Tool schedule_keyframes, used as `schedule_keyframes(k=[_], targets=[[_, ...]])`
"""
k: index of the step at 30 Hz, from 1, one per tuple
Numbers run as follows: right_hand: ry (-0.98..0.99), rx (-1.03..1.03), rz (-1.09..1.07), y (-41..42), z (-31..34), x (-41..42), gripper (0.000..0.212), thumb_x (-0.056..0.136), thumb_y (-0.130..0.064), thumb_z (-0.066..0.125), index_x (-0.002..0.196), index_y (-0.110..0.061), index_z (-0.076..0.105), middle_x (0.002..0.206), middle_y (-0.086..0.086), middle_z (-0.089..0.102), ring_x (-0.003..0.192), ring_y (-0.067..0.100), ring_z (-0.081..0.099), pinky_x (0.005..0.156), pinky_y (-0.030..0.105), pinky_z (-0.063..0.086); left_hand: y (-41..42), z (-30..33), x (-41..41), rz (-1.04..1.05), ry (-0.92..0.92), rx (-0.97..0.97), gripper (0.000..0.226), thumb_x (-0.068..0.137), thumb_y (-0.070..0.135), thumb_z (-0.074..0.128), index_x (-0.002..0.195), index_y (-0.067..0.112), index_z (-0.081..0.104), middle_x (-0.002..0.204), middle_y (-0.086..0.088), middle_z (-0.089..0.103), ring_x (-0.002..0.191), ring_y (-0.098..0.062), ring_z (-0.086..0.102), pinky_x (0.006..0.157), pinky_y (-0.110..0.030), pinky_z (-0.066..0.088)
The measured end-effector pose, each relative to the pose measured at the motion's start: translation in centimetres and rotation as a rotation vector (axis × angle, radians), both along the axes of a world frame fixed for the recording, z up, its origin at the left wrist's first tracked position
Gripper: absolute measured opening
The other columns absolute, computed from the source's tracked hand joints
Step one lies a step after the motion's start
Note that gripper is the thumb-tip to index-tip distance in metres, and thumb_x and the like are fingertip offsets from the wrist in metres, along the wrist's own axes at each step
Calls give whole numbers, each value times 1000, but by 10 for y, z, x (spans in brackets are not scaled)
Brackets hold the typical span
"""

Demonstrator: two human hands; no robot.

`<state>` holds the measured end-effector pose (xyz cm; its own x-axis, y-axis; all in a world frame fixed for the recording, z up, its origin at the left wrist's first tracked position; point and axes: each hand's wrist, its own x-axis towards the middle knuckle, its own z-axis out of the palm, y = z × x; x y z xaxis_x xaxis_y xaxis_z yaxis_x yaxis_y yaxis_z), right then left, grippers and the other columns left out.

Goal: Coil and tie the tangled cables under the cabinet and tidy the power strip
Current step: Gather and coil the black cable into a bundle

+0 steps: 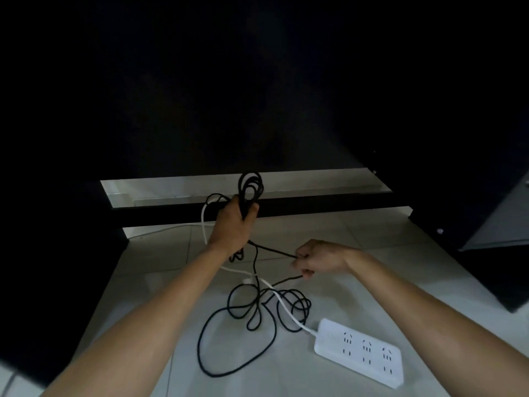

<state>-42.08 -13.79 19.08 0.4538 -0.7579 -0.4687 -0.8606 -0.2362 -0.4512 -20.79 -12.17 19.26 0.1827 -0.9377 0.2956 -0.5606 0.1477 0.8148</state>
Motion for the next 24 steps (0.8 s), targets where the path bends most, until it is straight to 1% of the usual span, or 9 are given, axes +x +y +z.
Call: schedule_keyframes(k=[2, 4, 6, 9, 11, 14, 18, 21, 24], targets=[[69, -2, -29, -4, 2, -4, 26, 96, -39, 55, 79, -19, 55, 95, 0, 73, 86, 14, 60, 76, 26, 41, -4, 3, 8, 69, 16, -26, 33, 99, 33, 50, 119, 9, 57, 105, -1, 63, 95, -13, 57, 79, -24, 41], [173, -75, -42, -8, 5, -13, 27, 98, -40, 52, 91, -16, 62, 107, 1, 73, 98, 17, 63, 80, 27, 43, -6, 7, 20, 150, 50, -47, 29, 99, 31, 50, 116, 8, 56, 101, -2, 63, 91, -14, 58, 75, -24, 41], [132, -165, -119, -12, 6, -27, 34, 98, -43, 52, 97, -13, 68, 107, 4, 73, 102, 20, 65, 84, 28, 47, -5, 10, 34, 225, 82, -72, 28, 99, 29, 50, 115, 6, 56, 98, -3, 61, 89, -15, 57, 72, -22, 40], [-337, -218, -424, -18, 16, -36, 20, 95, -40, 61, 93, -21, 66, 89, 2, 69, 81, 15, 66, 75, 30, 45, -1, 5, 44, 211, 108, -43, 27, 97, 27, 54, 114, 8, 58, 102, -3, 62, 93, -16, 58, 74, -23, 41], [-691, -187, -615, -24, 32, -34, 10, 94, -32, 63, 88, -23, 63, 71, -2, 55, 59, 11, 51, 66, 30, 41, 3, -1, 35, 138, 125, 13, 25, 94, 28, 57, 115, 13, 58, 103, -1, 64, 95, -16, 59, 77, -24, 42], [-1116, 106, -703, -28, 60, -18, 17, 98, -24, 54, 84, -16, 60, 55, -7, 32, 42, 8, 27, 42, 24, 26, 7, -5, 2, -11, 183, 72, 24, 90, 28, 62, 113, 23, 57, 95, 4, 63, 92, -16, 61, 73, -26, 46], [-1197, 183, -726, -21, 77, 7, 19, 102, -18, 41, 100, -14, 60, 57, -5, 40, 41, 9, 31, 36, 21, 25, 11, 4, -48, -129, 334, 134, 32, 84, 42, 65, 112, 31, 55, 85, 10, 61, 90, -18, 62, 74, -28, 46], [-1252, 188, -751, -17, 79, 14, 24, 104, -17, 39, 105, -11, 61, 68, 1, 51, 46, 11, 40, 37, 23, 31, 18, 11, -69, -156, 345, 129, 36, 83, 48, 68, 113, 36, 51, 97, 21, 59, 93, 2, 57, 72, -14, 41], [-1298, 221, -673, -11, 82, 12, 22, 103, -18, 42, 108, -10, 62, 74, 3, 57, 52, 11, 46, 39, 22, 34, 19, 10, -78, -151, 338, 116, 48, 80, 46, 72, 121, 32, 51, 113, 16, 61, 106, -1, 56, 83, -15, 42]])
